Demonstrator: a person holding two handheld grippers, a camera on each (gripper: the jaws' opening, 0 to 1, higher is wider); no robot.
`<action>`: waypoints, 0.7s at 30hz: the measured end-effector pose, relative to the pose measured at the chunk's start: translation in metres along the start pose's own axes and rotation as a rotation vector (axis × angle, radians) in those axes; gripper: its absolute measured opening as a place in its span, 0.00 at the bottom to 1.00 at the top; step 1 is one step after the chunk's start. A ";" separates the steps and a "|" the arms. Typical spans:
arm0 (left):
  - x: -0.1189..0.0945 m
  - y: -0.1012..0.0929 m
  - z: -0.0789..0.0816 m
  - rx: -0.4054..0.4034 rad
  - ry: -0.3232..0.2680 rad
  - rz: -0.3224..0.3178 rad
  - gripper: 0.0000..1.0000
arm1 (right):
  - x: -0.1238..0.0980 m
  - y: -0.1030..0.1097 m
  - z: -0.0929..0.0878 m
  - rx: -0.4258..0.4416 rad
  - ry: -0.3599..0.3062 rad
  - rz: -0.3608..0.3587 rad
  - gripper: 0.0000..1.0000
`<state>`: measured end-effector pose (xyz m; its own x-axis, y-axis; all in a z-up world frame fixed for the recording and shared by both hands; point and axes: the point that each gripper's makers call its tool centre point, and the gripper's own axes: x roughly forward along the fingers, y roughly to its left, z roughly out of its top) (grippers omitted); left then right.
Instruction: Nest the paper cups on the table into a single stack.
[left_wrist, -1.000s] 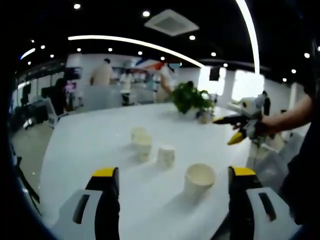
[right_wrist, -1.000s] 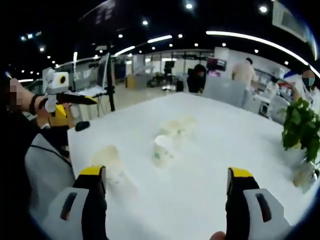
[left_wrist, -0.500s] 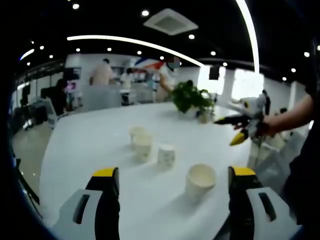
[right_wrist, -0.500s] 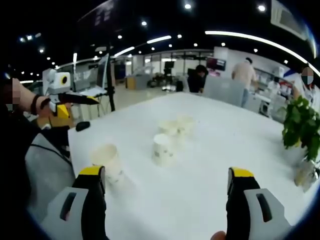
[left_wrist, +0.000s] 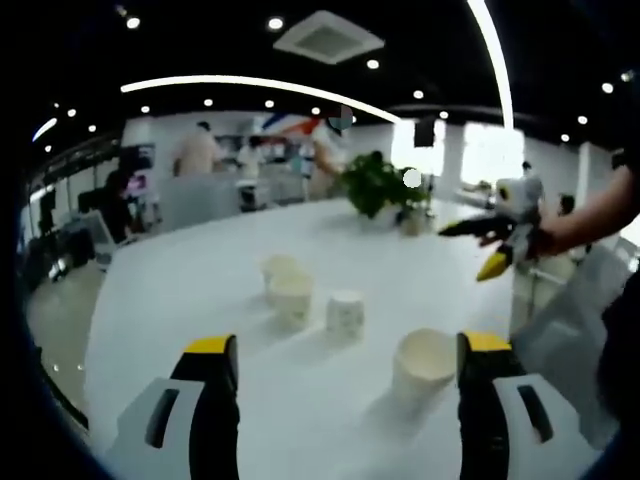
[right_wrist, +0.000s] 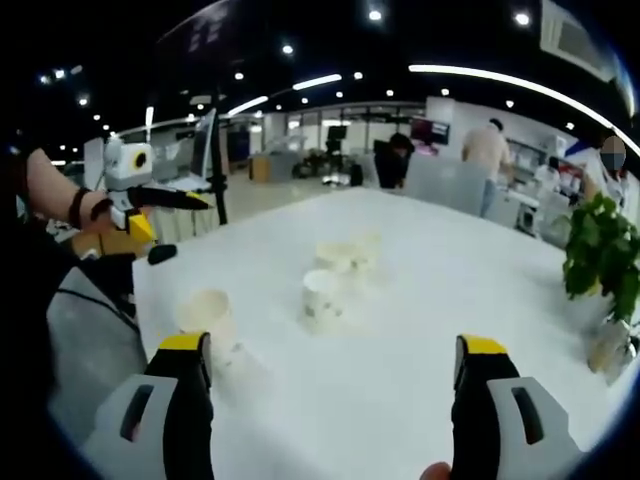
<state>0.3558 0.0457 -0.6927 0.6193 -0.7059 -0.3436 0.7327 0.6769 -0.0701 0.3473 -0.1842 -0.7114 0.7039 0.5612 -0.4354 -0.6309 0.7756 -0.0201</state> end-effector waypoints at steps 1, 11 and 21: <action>0.003 0.002 0.000 -0.002 -0.001 0.001 0.89 | 0.000 0.000 -0.001 0.003 0.001 0.001 0.99; 0.044 0.017 0.001 0.023 0.016 0.006 0.87 | 0.003 0.009 -0.010 -0.021 0.021 0.032 0.98; 0.079 0.040 0.000 0.022 0.016 0.015 0.88 | 0.014 0.014 -0.020 0.013 0.041 0.045 0.98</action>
<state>0.4343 0.0172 -0.7229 0.6262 -0.6918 -0.3596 0.7293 0.6828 -0.0438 0.3417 -0.1708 -0.7358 0.6604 0.5837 -0.4724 -0.6574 0.7534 0.0119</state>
